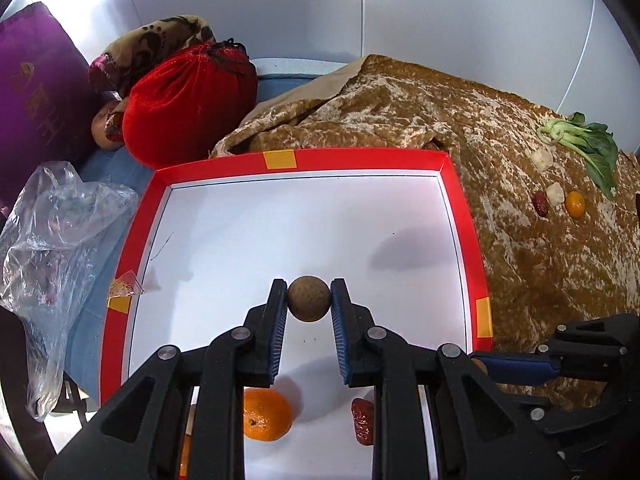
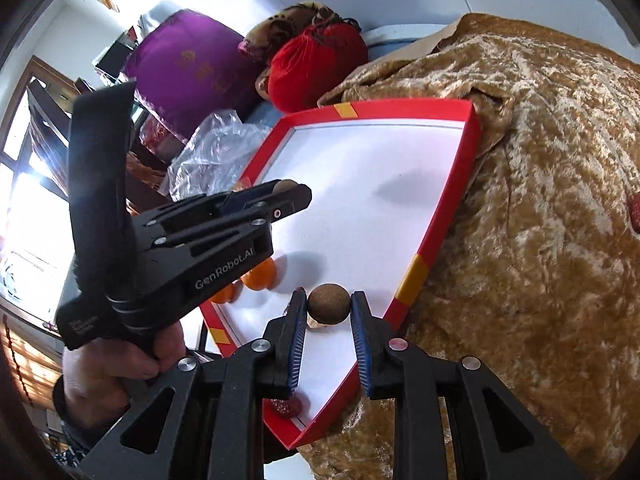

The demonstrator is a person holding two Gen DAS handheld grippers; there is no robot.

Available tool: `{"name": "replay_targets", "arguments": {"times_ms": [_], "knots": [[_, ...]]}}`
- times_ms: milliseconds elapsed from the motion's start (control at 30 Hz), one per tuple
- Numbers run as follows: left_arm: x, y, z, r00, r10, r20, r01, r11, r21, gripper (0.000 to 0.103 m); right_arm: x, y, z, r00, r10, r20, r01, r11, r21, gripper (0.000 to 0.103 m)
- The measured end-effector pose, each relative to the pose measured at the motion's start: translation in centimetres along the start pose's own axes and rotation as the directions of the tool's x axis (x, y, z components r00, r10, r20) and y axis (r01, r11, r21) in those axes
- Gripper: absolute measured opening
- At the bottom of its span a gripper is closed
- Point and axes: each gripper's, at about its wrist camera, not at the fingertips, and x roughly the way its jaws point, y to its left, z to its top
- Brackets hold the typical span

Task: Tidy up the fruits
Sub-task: 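Carry both nuts to the white tray and release them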

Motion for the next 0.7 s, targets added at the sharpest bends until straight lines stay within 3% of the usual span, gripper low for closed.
{"name": "replay_targets", "arguments": {"times_ms": [100, 300, 367, 467, 533, 700], "knots": [[0.4, -0.3, 0.1, 1.0, 0.017, -0.018, -0.017, 1.0, 0.011, 0.02, 0.6, 0.0, -0.3, 1.0, -0.017, -0.009, 0.016, 1.0, -0.012, 0.024], [0.3, 0.1, 0.9, 0.992, 0.124, 0.008, -0.124, 0.992, -0.017, 0.02, -0.5, -0.6, 0.6, 0.999, 0.01, 0.031, -0.01, 1.0, 0.018, 0.028], [-0.3, 0.0, 1.4, 0.993, 0.11, 0.043, -0.109, 0.993, -0.036, 0.021, -1.9, -1.4, 1.0, 0.998, 0.016, 0.067, -0.019, 0.999, 0.042, 0.028], [-1.4, -1.3, 2.2, 0.991, 0.081, 0.11, -0.078, 0.997, -0.024, 0.032, -5.0, -3.4, 1.7, 0.991, 0.009, 0.132, -0.02, 0.996, 0.088, 0.028], [-2.0, -2.8, 2.6, 0.988, 0.05, 0.149, -0.052, 0.999, 0.011, 0.041, -7.4, -5.1, 1.9, 0.984, -0.006, 0.178, -0.018, 0.991, 0.131, 0.028], [-2.7, -7.8, 3.5, 0.978, -0.055, 0.203, 0.028, 0.991, 0.131, 0.047, -14.1, -12.0, 1.6, 0.957, -0.075, 0.281, -0.013, 0.954, 0.301, 0.028]]}}
